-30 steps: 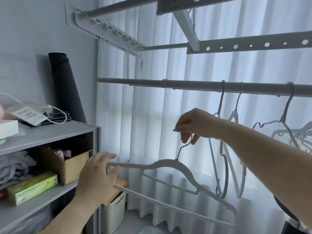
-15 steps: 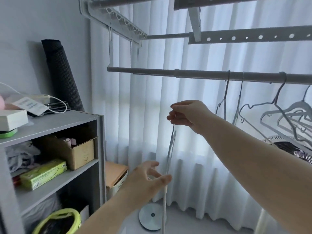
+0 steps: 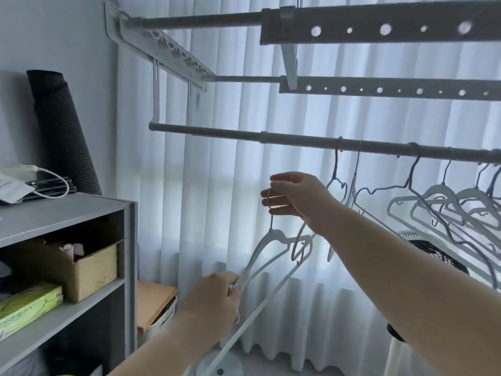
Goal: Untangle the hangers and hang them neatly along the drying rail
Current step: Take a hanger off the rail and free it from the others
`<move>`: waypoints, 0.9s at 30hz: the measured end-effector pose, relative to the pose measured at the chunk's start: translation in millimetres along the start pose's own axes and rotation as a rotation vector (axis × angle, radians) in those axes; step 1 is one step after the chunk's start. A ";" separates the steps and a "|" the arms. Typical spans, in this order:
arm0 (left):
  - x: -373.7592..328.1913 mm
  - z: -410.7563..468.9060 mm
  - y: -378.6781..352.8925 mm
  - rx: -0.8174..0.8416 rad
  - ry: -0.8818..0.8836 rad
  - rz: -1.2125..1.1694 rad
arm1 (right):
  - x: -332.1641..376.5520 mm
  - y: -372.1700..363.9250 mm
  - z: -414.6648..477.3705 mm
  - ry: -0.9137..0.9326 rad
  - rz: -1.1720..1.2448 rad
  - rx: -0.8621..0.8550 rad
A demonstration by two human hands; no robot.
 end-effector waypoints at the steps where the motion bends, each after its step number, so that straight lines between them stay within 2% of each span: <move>1: -1.8 7.8 3.5 -0.010 0.002 0.010 | 1.9 5.6 5.2 0.022 -0.070 -0.008; 11: -44.6 89.1 39.9 -0.185 0.060 0.030 | 37.9 90.4 65.2 0.412 -0.831 -0.190; 16: -81.8 125.3 46.4 -0.230 0.044 0.006 | 50.5 126.8 91.1 0.464 -1.163 -0.192; 22: -114.3 162.0 41.5 -0.235 0.066 0.041 | 48.6 154.1 115.6 0.478 -1.331 -0.158; 27: -109.7 182.5 24.9 -0.178 0.144 0.015 | 45.0 162.8 121.8 0.529 -1.397 -0.110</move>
Point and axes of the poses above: each hand's wrist, its own z-axis towards the middle knuckle, its own y-axis out of the back of the hand, x = y × z, the point moved 6 cm from there along z, towards the middle knuckle, and after that the axes turned 7 degrees about z, right-handed, at the moved point
